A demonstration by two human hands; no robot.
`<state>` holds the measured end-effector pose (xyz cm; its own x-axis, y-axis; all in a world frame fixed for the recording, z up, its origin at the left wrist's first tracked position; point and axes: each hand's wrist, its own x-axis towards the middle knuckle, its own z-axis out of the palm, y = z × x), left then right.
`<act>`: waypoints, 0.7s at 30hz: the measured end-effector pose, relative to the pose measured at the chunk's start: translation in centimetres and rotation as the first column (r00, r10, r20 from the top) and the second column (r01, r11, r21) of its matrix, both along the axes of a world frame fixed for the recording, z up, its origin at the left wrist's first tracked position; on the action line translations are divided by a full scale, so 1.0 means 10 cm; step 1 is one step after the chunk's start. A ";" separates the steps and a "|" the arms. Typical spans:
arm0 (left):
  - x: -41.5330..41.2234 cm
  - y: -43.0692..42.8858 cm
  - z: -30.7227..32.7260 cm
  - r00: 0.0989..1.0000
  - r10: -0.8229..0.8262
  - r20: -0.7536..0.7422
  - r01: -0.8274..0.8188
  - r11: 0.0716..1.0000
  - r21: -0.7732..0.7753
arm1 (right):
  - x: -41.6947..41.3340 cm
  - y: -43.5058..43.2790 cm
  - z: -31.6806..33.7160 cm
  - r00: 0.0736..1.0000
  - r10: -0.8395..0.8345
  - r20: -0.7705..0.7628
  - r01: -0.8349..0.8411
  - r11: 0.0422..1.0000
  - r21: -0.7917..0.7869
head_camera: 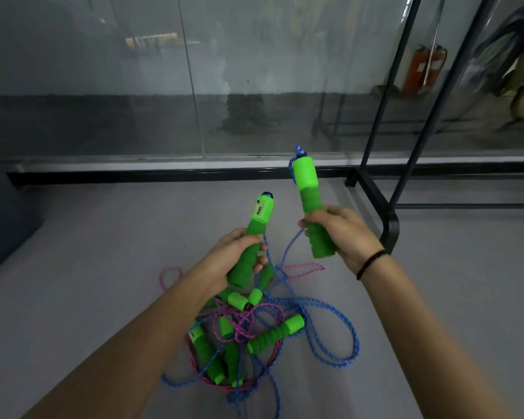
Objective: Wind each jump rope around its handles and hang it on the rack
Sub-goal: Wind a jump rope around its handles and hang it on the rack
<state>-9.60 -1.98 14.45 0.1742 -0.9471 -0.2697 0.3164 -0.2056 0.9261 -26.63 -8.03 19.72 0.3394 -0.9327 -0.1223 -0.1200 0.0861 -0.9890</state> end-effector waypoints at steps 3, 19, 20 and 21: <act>0.00 0.01 0.18 0.999 -0.028 -0.047 0.026 0.999 -0.045 | 0.08 0.11 0.00 0.996 0.077 0.040 -0.081 0.992 0.098; 0.17 0.03 1.30 0.975 -0.061 0.215 0.065 0.998 -0.014 | 0.72 0.37 0.67 0.975 -0.164 -0.148 0.116 0.950 -0.290; 0.18 0.02 1.51 0.970 -0.064 0.233 0.065 0.998 0.003 | 0.74 0.39 0.90 0.969 -0.173 -0.177 0.106 0.936 -0.335; 0.20 0.02 1.75 0.967 -0.072 0.243 0.069 0.997 0.021 | 0.75 0.40 1.14 0.964 -0.175 -0.200 0.090 0.923 -0.375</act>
<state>-7.62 -1.81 31.96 0.1691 -0.9561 -0.2394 0.0658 -0.2314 0.9706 -19.17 -4.02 31.16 0.2128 -0.9620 0.1713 -0.3553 -0.2395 -0.9036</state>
